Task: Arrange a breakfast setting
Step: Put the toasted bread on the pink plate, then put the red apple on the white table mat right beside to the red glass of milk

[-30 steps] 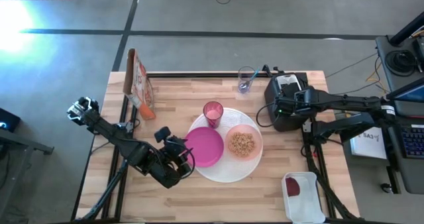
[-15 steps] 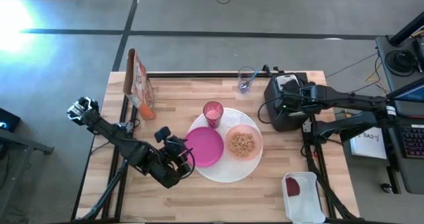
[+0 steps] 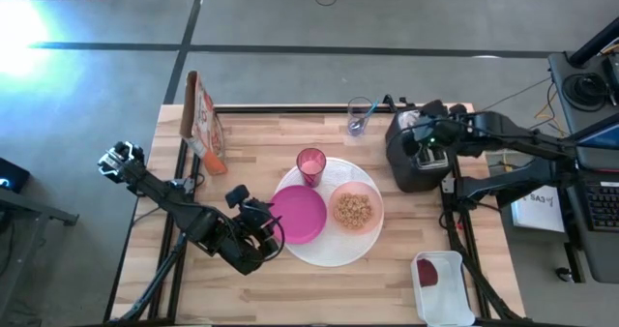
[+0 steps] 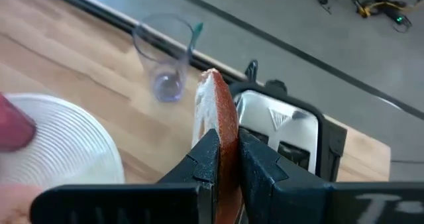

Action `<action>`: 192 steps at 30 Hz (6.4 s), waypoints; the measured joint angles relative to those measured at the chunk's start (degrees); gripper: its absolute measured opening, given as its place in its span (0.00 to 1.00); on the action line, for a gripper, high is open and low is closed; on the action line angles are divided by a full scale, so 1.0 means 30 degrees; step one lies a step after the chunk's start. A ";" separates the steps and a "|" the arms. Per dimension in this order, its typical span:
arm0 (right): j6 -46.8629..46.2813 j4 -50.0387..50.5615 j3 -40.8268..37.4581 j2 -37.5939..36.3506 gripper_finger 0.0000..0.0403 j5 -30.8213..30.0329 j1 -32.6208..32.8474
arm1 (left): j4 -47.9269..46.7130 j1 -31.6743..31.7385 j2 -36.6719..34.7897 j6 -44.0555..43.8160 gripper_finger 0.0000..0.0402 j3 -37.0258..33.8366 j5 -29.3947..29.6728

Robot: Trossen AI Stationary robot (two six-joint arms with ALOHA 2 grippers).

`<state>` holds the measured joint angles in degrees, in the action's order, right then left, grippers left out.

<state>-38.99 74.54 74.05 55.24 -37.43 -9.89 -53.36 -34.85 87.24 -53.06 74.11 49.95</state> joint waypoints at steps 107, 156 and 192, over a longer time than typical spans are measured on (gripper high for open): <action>-1.3304 -1.3645 -0.5425 0.7548 0.39 0.9090 1.5273 | -0.0087 -0.0541 0.0007 -0.0315 0.40 -0.0007 -0.0495; -2.9042 -0.6114 -0.5861 0.8729 0.61 1.5652 2.1179 | -0.1151 -0.1909 0.1872 0.1013 0.40 -0.0029 -0.0510; -2.7290 -1.0684 -0.9242 0.7883 0.31 1.6078 2.0990 | -0.1239 -0.1909 0.1829 0.0947 0.40 0.0000 -0.0699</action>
<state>-120.86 42.49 46.33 78.89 10.80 53.08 -57.08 -40.58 92.73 -50.22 74.11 47.86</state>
